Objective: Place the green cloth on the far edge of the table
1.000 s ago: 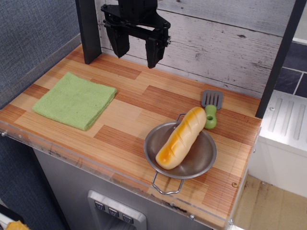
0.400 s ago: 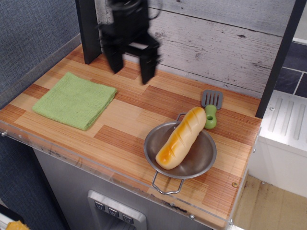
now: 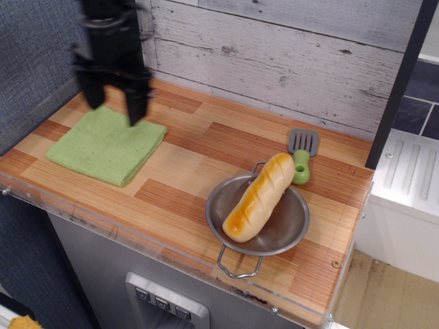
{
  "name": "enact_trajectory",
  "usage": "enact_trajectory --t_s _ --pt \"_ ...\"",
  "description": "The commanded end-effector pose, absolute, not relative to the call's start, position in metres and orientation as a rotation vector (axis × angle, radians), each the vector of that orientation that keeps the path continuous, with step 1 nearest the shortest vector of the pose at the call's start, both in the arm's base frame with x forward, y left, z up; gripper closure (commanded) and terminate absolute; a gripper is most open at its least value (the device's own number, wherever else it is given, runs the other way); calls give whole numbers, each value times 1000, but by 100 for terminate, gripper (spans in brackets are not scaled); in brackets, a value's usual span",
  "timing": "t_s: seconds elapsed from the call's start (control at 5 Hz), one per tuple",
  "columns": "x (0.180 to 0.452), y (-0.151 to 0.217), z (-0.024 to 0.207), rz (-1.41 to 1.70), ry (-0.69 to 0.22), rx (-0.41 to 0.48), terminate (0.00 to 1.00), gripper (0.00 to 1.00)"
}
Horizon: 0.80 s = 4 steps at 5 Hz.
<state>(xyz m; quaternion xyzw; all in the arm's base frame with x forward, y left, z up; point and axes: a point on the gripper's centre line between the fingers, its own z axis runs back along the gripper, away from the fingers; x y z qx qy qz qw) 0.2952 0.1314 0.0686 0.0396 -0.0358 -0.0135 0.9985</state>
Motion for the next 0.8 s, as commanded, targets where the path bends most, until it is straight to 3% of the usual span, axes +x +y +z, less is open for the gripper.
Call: enact_trajectory --t_s 0.0,0.6 --pt "291 154 58 -9 -42 81 0 0" --pt "291 149 44 -37 -40 108 0 0"
